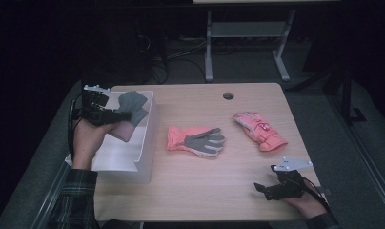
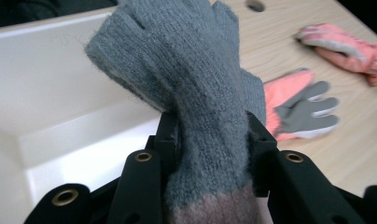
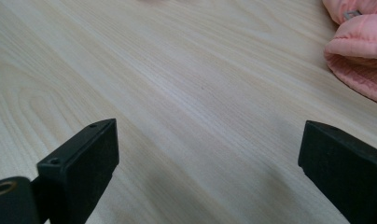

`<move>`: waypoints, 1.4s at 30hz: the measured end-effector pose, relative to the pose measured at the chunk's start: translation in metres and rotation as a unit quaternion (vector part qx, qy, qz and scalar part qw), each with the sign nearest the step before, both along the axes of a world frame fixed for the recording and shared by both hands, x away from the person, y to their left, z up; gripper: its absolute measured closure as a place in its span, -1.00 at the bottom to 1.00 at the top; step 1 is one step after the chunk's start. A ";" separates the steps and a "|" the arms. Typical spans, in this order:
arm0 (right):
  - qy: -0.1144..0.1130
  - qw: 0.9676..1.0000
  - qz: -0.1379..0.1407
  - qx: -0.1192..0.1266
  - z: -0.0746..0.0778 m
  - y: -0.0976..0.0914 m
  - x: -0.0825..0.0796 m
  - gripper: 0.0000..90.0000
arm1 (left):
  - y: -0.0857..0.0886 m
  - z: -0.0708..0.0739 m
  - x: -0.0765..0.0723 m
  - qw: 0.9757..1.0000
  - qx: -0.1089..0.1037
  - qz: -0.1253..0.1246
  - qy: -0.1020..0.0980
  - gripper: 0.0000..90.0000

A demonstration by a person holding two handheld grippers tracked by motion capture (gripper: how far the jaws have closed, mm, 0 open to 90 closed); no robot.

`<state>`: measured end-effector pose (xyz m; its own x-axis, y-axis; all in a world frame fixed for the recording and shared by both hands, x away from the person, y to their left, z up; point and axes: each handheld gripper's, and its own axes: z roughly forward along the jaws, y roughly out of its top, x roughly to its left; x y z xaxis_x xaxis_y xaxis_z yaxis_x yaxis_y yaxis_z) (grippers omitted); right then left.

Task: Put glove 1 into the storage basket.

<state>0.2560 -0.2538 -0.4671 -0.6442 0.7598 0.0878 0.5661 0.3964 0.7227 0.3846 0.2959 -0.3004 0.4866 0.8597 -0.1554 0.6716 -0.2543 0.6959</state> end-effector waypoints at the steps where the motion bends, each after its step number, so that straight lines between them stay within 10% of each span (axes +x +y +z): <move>1: 0.000 1.000 0.000 0.000 0.000 0.000 0.000 -0.89 | 0.004 -0.004 0.001 1.000 0.000 0.005 0.001 0.44; 23: -0.002 1.000 0.002 0.002 0.000 0.000 0.001 -0.89 | 0.031 -0.075 0.023 0.993 0.063 0.086 0.058 0.43; 42: -0.002 1.000 0.002 0.002 0.000 0.001 0.000 -0.89 | 0.034 -0.119 0.032 0.983 0.105 0.096 0.118 0.24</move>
<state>0.2560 -0.2530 -0.4672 -0.6483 0.7562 0.0885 0.5612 0.3961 0.7267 0.4169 0.3295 -0.4194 0.2839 0.9573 -0.0543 0.8574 -0.2281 0.4614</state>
